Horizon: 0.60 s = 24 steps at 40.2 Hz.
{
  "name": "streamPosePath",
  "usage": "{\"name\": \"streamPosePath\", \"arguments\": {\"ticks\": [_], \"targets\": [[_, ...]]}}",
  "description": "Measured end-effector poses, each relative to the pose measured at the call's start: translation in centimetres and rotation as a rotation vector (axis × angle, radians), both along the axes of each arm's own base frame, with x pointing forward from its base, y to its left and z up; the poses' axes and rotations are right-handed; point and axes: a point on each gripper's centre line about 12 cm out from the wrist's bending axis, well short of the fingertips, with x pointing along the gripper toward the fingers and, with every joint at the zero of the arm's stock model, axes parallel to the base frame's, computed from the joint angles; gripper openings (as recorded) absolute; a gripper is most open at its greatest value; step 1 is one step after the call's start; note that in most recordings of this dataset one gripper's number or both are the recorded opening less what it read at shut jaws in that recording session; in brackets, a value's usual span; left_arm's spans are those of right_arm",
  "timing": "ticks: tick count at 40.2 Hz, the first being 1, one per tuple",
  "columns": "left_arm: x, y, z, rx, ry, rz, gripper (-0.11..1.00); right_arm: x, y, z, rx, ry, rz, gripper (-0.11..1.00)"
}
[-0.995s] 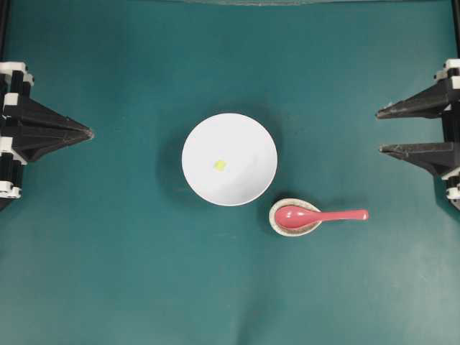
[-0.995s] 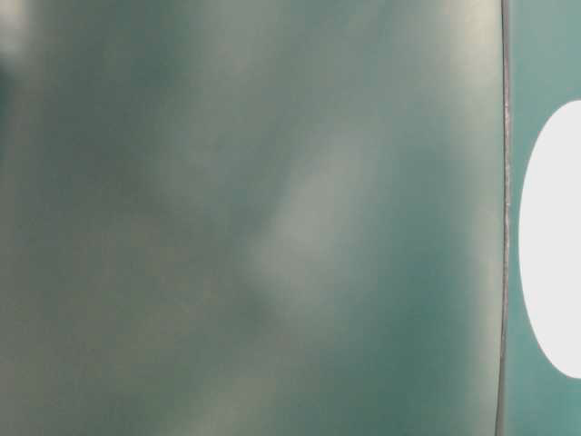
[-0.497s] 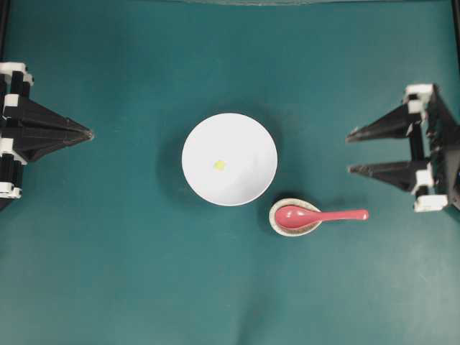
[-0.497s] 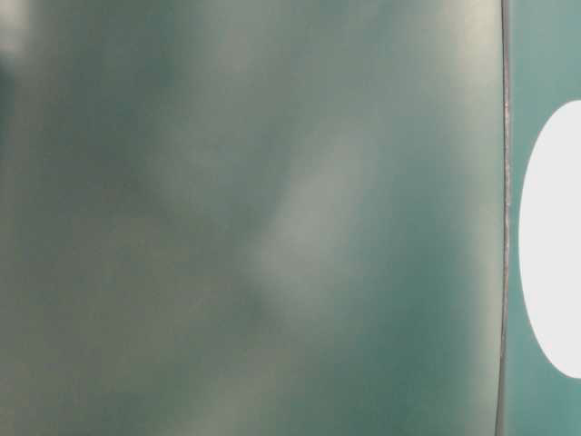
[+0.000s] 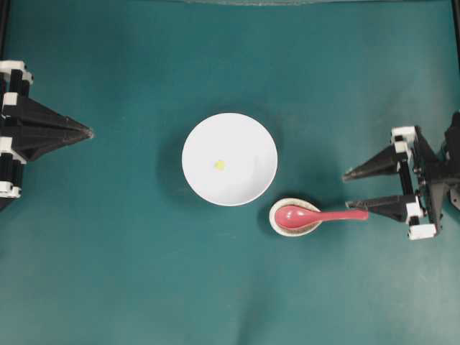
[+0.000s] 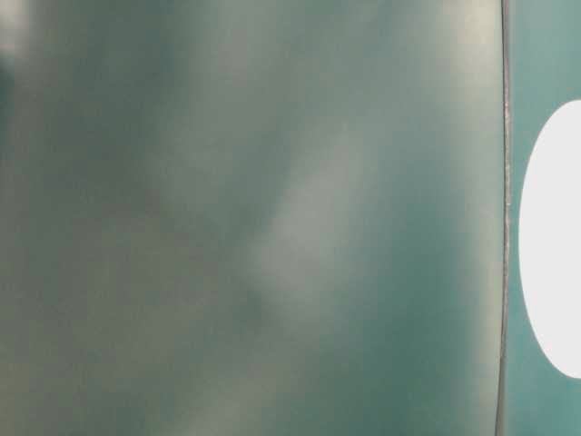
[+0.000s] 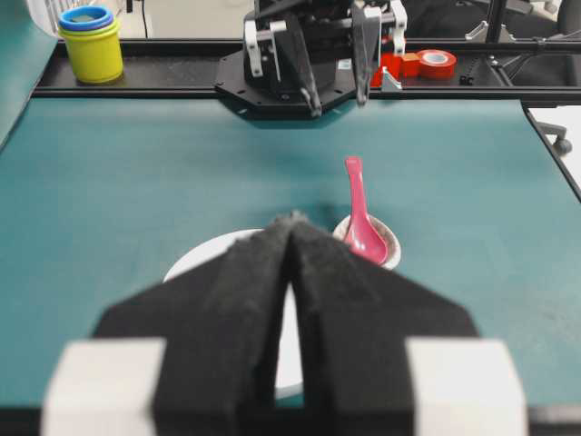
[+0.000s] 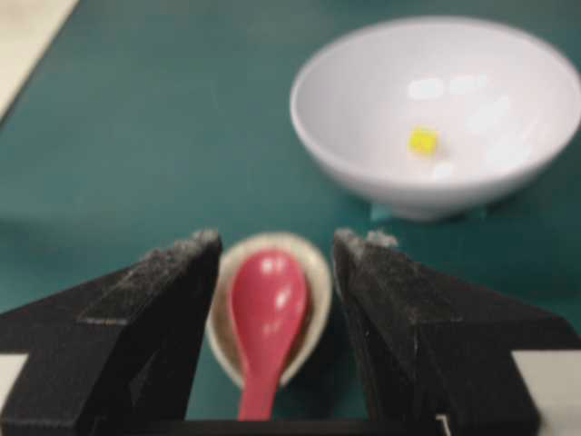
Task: Scoop the yellow hexagonal prism block from the bowl with a spoon using the right arm.
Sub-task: 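Move the right gripper left toward the pink spoon handle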
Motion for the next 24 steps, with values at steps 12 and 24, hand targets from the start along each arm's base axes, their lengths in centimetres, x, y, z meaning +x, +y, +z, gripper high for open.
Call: {"name": "streamPosePath", "arguments": {"ticks": [12, 24], "targets": [[0.0, 0.0, 0.1, 0.002, -0.002, -0.002, 0.01, 0.0, 1.3, -3.2, -0.035, 0.030, 0.000, 0.58], [0.0, 0.0, -0.2, 0.002, 0.017, -0.001, 0.01, 0.2, 1.7, -5.8, -0.089, 0.072, -0.021, 0.58]]}}
